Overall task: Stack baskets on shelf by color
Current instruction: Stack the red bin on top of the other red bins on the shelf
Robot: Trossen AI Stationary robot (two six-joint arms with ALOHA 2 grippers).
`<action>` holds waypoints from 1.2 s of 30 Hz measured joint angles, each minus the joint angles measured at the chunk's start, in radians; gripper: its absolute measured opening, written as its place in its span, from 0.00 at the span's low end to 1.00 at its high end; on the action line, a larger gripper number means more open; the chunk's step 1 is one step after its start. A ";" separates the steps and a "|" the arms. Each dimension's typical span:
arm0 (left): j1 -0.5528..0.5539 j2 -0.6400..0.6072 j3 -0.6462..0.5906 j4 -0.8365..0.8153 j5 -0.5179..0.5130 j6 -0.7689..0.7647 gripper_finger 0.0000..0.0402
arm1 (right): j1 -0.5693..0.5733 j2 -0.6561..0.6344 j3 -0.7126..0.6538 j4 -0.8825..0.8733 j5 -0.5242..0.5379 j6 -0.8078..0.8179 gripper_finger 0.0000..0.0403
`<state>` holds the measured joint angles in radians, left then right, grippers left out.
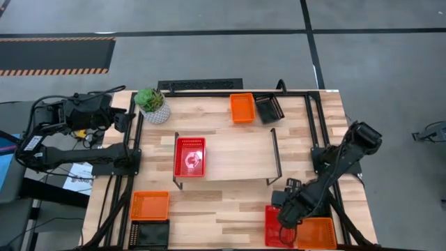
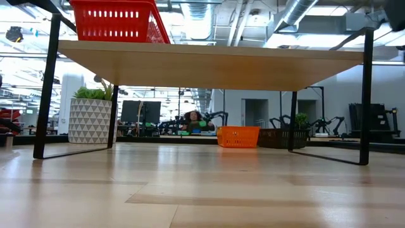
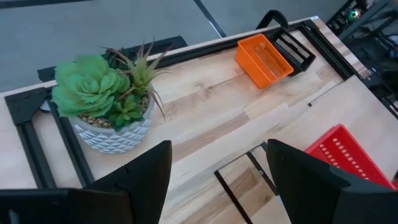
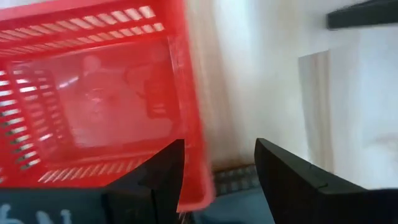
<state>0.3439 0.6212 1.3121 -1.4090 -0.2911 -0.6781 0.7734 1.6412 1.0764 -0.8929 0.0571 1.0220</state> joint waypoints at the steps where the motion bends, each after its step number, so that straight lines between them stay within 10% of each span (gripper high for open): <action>1: 0.000 0.000 0.000 0.000 -0.006 0.000 0.62 | -0.006 0.000 -0.009 0.013 0.000 -0.011 0.54; 22: 0.000 0.000 0.000 0.000 -0.012 0.000 0.62 | -0.074 0.000 -0.074 0.143 -0.005 -0.108 0.52; 36: 0.000 0.000 0.000 0.000 -0.012 0.000 0.62 | -0.090 -0.001 -0.069 0.152 -0.083 -0.138 0.04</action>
<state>0.3438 0.6215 1.3121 -1.4088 -0.3031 -0.6781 0.6836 1.6406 1.0073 -0.7409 -0.0257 0.8840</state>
